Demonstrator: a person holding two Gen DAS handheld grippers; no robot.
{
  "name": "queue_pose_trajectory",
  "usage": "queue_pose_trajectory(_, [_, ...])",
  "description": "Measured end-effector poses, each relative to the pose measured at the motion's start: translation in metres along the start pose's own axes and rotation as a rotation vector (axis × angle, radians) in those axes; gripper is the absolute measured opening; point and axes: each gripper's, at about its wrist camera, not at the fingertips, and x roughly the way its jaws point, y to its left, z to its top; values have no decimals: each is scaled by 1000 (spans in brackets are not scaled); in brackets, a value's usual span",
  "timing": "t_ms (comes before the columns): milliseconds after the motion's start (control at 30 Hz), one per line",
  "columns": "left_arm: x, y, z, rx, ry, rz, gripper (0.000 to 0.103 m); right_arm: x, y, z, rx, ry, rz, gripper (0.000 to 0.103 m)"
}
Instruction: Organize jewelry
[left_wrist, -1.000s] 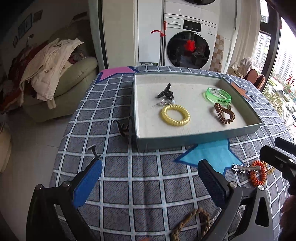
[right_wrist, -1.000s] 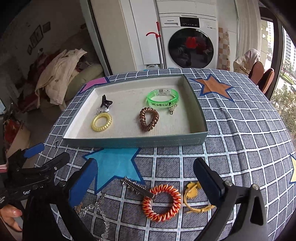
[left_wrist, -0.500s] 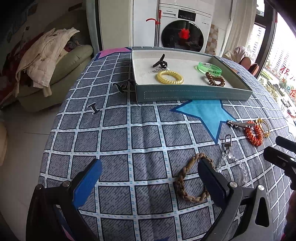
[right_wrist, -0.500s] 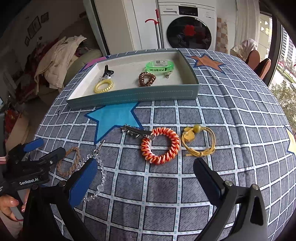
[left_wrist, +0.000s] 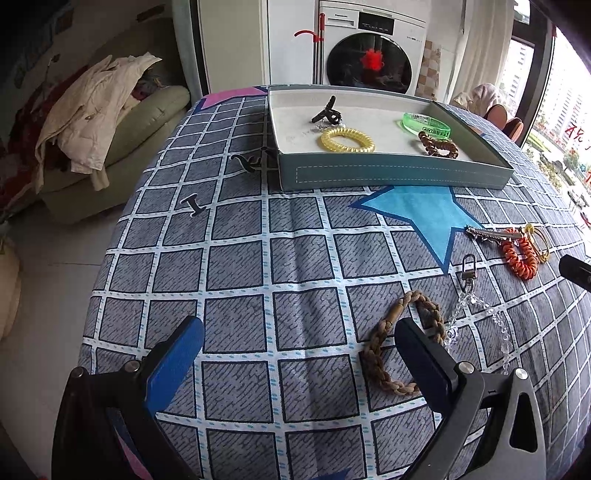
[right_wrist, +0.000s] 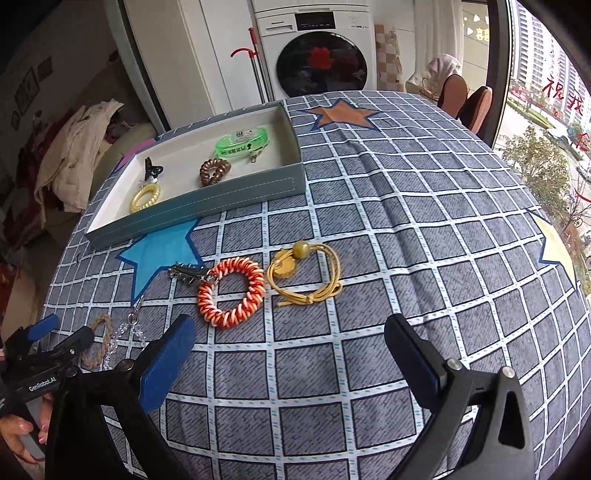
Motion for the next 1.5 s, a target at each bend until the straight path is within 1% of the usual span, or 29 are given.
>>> queue_pose_trajectory(33, [0, -1, 0, 4, 0, 0, 103, 0, -3, 2, 4, -6, -11, 101])
queue_pose_trajectory(100, [1, -3, 0, 11, 0, 1, 103, 0, -10, 7, 13, -15, -32, 97])
queue_pose_trajectory(133, [1, -5, 0, 16, 0, 2, 103, 1, -13, 10, 20, -17, -41, 91])
queue_pose_trajectory(200, [2, -7, 0, 26, 3, 6, 103, 5, -21, 15, 37, -9, -52, 83])
queue_pose_trajectory(267, [3, -10, 0, 34, 7, 11, 103, 13, -28, 18, 52, 11, -54, 73])
queue_pose_trajectory(367, [3, -11, 0, 38, 5, 10, 103, 26, -32, 19, 54, 39, -59, 66])
queue_pose_trajectory(400, [3, -12, 0, 40, 4, 9, 103, 28, -31, 19, 50, 40, -62, 66])
queue_pose_trajectory(467, [3, -13, 0, 48, 1, 5, 103, 31, -28, 22, 20, 30, -78, 62])
queue_pose_trajectory(600, [0, -21, 0, 81, -9, 1, 103, 38, -17, 27, -40, 32, -86, 61])
queue_pose_trajectory(667, [-3, -26, 0, 107, -12, -13, 99, 42, -7, 26, -105, 32, -117, 60])
queue_pose_trajectory(700, [-4, -28, 0, 117, -12, -20, 94, 42, -3, 25, -131, 22, -123, 60])
queue_pose_trajectory(733, [-5, -30, 0, 127, -10, -32, 88, 42, -1, 24, -139, 21, -122, 57])
queue_pose_trajectory(767, [-6, -32, 0, 135, -7, -45, 85, 42, -1, 24, -138, 24, -115, 52])
queue_pose_trajectory(800, [-6, -33, 0, 144, -4, -58, 78, 42, -1, 25, -134, 27, -102, 51])
queue_pose_trajectory(833, [-7, -35, 0, 154, -1, -78, 66, 42, -1, 25, -139, 31, -97, 46])
queue_pose_trajectory(867, [-8, -38, 0, 168, 3, -106, 59, 42, 1, 25, -150, 33, -92, 37])
queue_pose_trajectory(900, [-9, -41, 0, 185, 3, -117, 42, 42, 4, 25, -161, 37, -84, 31])
queue_pose_trajectory(933, [-10, -45, -1, 206, 2, -119, 26, 42, 7, 25, -171, 41, -82, 14])
queue_pose_trajectory(967, [-10, -47, -2, 217, 1, -121, 26, 42, 10, 25, -177, 44, -84, 5])
queue_pose_trajectory(1033, [-12, -47, -2, 206, 4, -145, 26, 42, 12, 25, -177, 45, -93, 5])
queue_pose_trajectory(1133, [-15, -39, -1, 153, 7, -214, 26, 35, 12, 24, -171, 24, -90, 4])
queue_pose_trajectory(1233, [-21, -32, 2, 122, -10, -241, 26, 24, 10, 26, -162, -3, -79, 4])
queue_pose_trajectory(1500, [-31, -22, 12, 82, -33, -257, 26, 3, 11, 38, -132, -47, -32, 4])
